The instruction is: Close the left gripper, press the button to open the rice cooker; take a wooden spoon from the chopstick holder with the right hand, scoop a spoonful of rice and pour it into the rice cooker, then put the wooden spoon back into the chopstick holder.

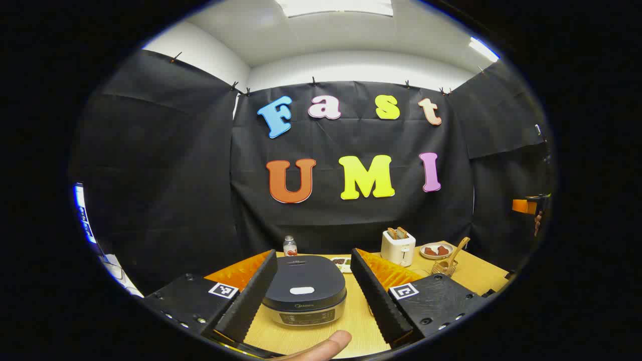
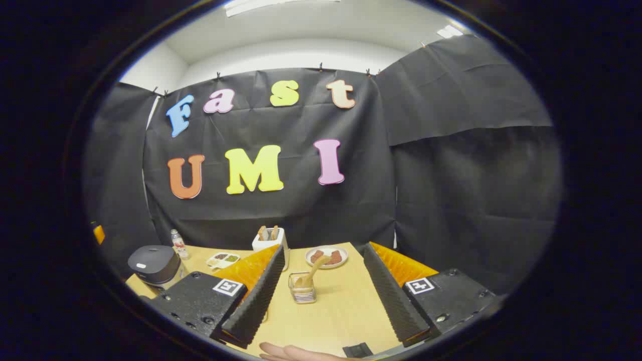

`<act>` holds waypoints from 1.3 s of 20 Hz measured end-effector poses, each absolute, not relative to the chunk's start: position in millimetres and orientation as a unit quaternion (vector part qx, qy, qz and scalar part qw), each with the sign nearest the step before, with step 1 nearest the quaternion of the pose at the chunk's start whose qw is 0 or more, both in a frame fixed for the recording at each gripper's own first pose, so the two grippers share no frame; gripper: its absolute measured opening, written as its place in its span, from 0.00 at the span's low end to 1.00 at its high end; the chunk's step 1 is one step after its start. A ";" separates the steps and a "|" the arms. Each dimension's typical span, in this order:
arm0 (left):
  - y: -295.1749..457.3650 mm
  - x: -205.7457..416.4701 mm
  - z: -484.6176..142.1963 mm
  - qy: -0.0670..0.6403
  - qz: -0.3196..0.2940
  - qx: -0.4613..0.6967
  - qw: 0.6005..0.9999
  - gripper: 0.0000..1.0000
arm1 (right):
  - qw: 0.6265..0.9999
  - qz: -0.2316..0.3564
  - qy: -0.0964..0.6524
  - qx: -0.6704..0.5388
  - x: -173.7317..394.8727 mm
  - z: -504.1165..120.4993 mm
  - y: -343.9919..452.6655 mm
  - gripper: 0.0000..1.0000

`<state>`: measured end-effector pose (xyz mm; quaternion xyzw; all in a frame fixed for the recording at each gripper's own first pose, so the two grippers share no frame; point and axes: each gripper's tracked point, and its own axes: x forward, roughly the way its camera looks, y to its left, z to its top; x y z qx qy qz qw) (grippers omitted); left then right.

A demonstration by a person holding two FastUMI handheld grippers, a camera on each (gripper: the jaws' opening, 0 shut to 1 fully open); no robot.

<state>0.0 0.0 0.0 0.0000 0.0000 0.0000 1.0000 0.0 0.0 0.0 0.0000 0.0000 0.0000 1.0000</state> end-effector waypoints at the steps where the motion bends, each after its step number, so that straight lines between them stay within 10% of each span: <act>1: 0.4 -0.4 -1.8 0.002 0.002 0.000 1.000 0.94 | 1.000 0.001 -0.004 0.002 -0.8 1.1 -2.7 0.99; 26: 30.6 55.7 -36.6 0.037 0.034 -0.056 0.997 0.91 | 0.999 0.023 -0.038 0.002 -7.5 -7.0 4.9 1.00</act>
